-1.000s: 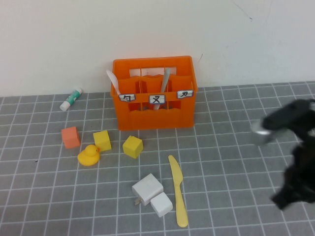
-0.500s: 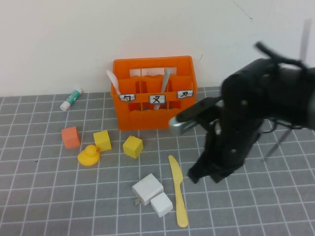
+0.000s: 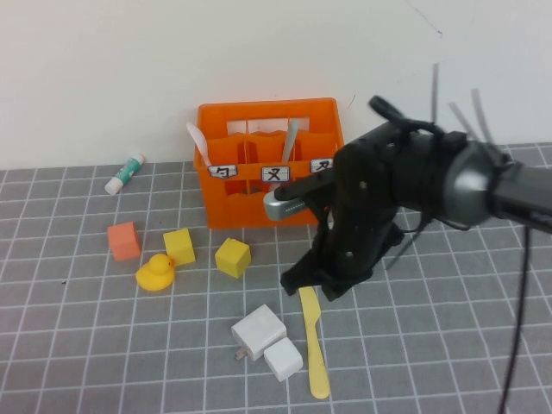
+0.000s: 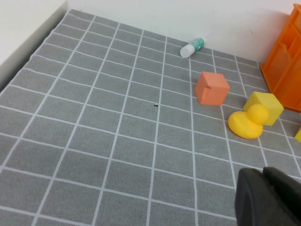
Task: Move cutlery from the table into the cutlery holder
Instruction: Pick up the knife
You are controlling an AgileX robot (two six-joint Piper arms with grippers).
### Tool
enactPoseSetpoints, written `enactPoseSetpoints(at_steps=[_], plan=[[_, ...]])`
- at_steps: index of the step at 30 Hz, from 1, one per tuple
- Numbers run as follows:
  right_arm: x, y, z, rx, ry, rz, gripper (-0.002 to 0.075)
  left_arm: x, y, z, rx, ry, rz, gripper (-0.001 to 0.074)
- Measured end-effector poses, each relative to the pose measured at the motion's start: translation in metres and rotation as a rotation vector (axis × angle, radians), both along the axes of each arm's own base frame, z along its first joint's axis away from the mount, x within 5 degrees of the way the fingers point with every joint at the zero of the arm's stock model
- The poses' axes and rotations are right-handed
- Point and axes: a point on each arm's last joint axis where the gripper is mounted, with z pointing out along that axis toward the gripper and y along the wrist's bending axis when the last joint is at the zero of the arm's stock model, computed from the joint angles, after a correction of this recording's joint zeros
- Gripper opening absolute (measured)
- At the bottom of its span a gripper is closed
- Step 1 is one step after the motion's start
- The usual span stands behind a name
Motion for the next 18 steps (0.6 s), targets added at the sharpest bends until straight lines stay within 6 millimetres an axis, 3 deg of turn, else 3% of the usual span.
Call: enactPoseSetpoints(at_steps=[11, 18], plan=[[0.018, 0.016, -0.036, 0.008, 0.041, -0.082, 0.0252, 0.0, 0.0, 0.0, 0.0, 0.0, 0.0, -0.0001], [0.017, 0.019, -0.04, 0.023, 0.05, -0.147, 0.0287, 0.0, 0.0, 0.0, -0.002, 0.0, 0.001, -0.0001]])
